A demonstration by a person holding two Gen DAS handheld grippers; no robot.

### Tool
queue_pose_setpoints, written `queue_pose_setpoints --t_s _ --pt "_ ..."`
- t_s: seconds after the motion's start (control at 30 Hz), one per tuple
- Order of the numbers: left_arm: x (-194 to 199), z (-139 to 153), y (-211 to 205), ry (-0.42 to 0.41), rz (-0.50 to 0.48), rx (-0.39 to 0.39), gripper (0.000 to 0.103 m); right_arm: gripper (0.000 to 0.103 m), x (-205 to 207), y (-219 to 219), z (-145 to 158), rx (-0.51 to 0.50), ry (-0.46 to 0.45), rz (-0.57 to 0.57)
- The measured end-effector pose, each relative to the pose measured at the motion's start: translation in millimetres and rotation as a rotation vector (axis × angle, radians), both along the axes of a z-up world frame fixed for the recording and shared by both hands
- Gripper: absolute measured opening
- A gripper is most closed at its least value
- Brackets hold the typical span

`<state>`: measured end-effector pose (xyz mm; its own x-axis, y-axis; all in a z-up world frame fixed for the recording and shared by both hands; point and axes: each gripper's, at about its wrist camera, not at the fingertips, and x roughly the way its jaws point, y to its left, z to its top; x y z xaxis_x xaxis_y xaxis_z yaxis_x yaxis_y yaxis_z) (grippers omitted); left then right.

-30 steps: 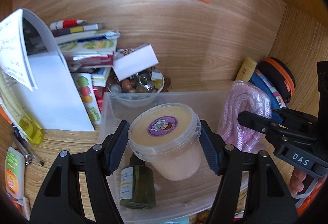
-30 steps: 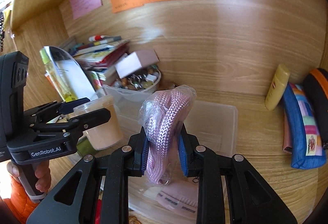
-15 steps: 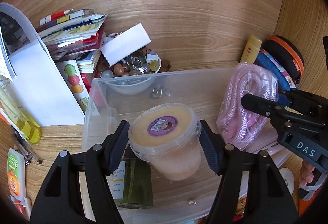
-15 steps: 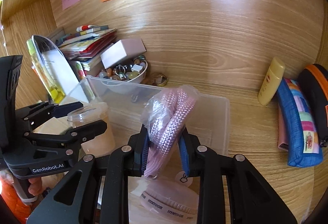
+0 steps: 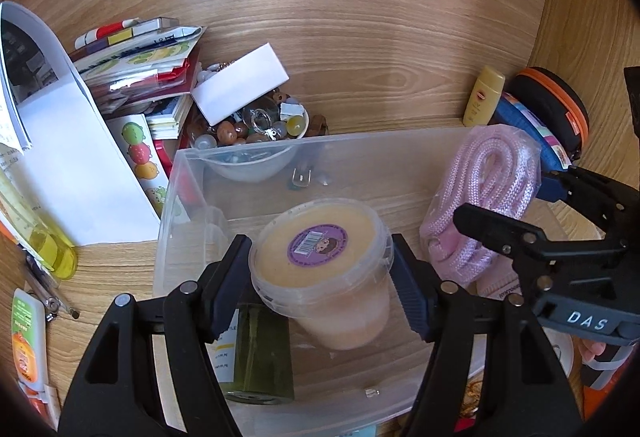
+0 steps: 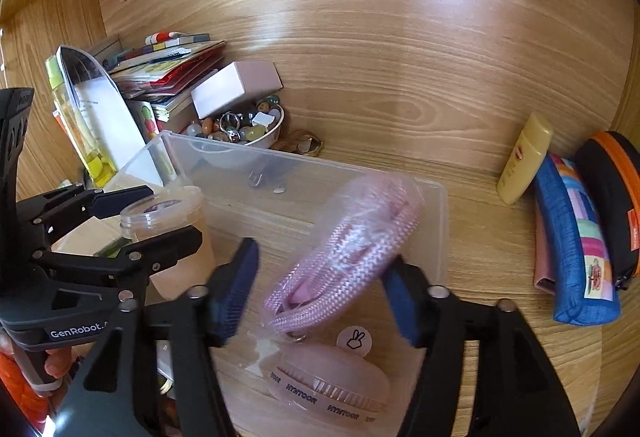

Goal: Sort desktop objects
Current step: 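Lift the cream tub and pink rope over the clear bin and release both inside, then withdraw both tools from the bin toward the blue box and white lid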

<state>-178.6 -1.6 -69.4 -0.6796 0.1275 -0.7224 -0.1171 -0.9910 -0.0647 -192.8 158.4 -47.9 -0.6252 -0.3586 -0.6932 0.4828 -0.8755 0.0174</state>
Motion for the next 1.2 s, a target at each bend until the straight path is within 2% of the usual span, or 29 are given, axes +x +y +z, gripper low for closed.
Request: queue_pose_setpoints --t_s 0.3,0.63,0.73,1.03,1.2 --pt "3 4 -3 -0.008 -0.026 0.069 0.071 0.071 1 5 4 -0.011 0.018 -0.004" --pt "21 13 9 0.027 -0.039 0.050 0.074 0.072 10 11 18 -0.003 0.051 -0.009" --pt "28 17 11 0.037 -0.036 0.053 0.074 0.084 21 18 27 -0.008 0.096 -0.018" --pt "54 34 10 0.103 -0.010 0.009 0.075 0.085 41 36 34 -0.009 0.118 -0.053" --pt "72 44 7 0.144 0.007 -0.011 0.084 0.085 61 45 36 0.000 0.142 -0.048"
